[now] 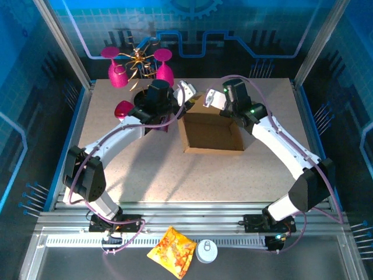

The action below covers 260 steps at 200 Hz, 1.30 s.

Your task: Fold the paper box

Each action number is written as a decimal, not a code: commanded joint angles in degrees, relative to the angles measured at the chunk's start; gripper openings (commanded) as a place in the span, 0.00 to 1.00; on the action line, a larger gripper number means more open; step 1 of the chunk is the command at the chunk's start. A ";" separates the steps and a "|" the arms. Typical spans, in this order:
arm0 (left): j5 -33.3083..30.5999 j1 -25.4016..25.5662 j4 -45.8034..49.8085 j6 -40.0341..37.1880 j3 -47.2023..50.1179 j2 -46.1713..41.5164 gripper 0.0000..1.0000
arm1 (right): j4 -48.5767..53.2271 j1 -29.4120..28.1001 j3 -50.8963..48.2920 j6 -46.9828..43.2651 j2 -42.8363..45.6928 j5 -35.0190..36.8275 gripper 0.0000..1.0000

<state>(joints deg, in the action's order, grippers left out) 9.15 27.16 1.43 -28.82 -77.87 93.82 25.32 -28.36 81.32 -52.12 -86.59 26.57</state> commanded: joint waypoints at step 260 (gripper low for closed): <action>15.88 -9.18 -12.07 -1.94 29.07 -21.19 0.02 | 24.69 36.93 28.75 91.29 -22.53 -51.59 0.65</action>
<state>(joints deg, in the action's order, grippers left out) 19.11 19.35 -10.63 -31.46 -50.04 74.91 44.23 8.86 103.74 38.81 -103.55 -16.80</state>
